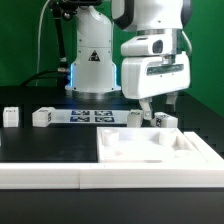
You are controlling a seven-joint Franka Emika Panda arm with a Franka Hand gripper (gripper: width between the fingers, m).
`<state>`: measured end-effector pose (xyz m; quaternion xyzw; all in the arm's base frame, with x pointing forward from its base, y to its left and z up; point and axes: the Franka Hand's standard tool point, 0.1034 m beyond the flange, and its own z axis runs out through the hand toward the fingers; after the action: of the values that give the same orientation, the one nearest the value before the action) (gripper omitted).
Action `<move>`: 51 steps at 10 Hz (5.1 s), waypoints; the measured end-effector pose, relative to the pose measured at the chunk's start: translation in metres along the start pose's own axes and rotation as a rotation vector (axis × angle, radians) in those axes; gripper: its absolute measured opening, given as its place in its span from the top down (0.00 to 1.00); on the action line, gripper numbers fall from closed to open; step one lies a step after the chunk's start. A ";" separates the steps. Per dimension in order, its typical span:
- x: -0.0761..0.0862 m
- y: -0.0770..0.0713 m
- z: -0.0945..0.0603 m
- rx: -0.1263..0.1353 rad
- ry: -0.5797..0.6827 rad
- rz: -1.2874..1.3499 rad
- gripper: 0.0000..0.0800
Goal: Assemble one leg
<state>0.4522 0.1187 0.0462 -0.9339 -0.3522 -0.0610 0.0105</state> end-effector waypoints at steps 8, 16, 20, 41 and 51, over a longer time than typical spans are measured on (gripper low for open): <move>0.006 -0.018 0.001 0.039 -0.043 0.385 0.19; -0.004 -0.051 0.004 0.162 -0.521 0.346 0.19; -0.021 -0.062 0.015 0.160 -0.783 0.347 0.19; -0.010 -0.038 -0.030 0.232 -0.974 0.374 0.64; 0.039 0.008 -0.049 0.113 -0.469 0.402 0.64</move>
Offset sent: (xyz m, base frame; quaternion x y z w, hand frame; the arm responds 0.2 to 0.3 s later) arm 0.0000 0.0000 0.0000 0.0000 0.0000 0.1938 0.9810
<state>0.4814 0.1358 0.0999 -0.9713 -0.1562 0.1791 -0.0074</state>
